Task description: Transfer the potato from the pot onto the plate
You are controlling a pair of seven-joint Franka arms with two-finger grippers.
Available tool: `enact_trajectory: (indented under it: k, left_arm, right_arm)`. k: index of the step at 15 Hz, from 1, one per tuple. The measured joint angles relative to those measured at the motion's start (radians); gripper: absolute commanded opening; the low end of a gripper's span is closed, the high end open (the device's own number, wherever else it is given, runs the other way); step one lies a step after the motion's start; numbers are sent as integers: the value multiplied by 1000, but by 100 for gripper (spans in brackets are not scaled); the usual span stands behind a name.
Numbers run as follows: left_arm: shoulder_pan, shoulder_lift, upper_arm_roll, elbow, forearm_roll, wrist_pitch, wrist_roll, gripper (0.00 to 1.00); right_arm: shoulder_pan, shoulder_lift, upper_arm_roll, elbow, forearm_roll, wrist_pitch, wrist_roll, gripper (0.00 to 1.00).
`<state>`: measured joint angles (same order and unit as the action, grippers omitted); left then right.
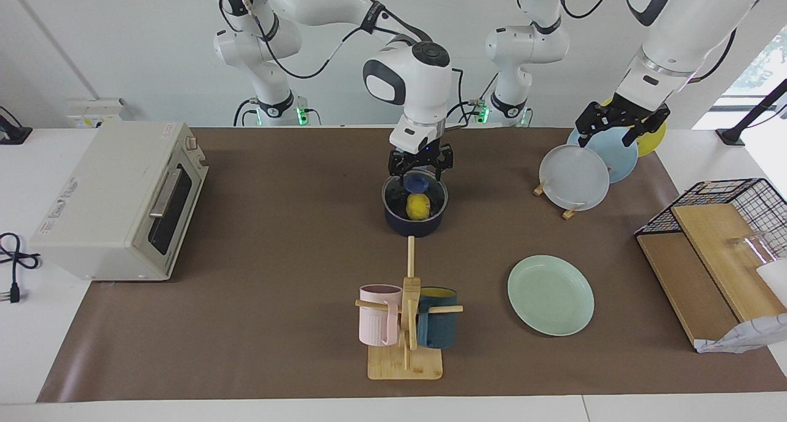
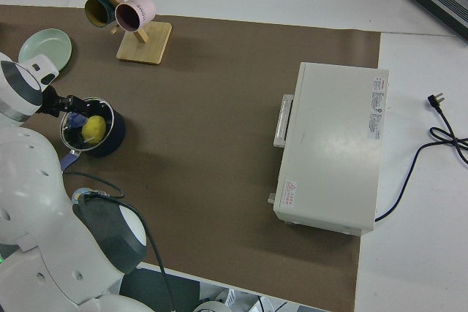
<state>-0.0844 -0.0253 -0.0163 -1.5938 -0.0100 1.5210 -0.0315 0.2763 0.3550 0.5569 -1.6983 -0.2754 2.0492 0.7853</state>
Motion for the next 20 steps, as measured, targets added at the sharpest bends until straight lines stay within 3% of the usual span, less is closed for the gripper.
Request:
enact_trajectory:
  k: [4, 6, 7, 10, 11, 16, 20]
  left_arm:
    - [0, 0, 0, 0, 0, 12, 0, 100]
    - [0, 0, 0, 0, 0, 17, 0, 100]
    - [0, 0, 0, 0, 0, 17, 0, 100]
    - [0, 0, 0, 0, 0, 17, 0, 100]
    - [0, 0, 0, 0, 0, 18, 0, 100]
    - [0, 0, 0, -1, 0, 24, 0, 100]
    - [-2, -1, -2, -10, -1, 28, 0, 100]
  right_arm:
    - [0, 0, 0, -30, -2, 20, 0, 76]
    - [0, 0, 0, -30, -2, 25, 0, 72]
    - [-1, -1, 0, -30, -3, 26, 0, 65]
    - [-5, -2, 0, -29, -3, 30, 0, 31]
    - [-5, -3, 0, -29, -3, 30, 0, 28]
    - [-10, -4, 0, -13, -3, 12, -7, 27]
    - [-57, -13, -4, 84, -3, -120, -175, 27]
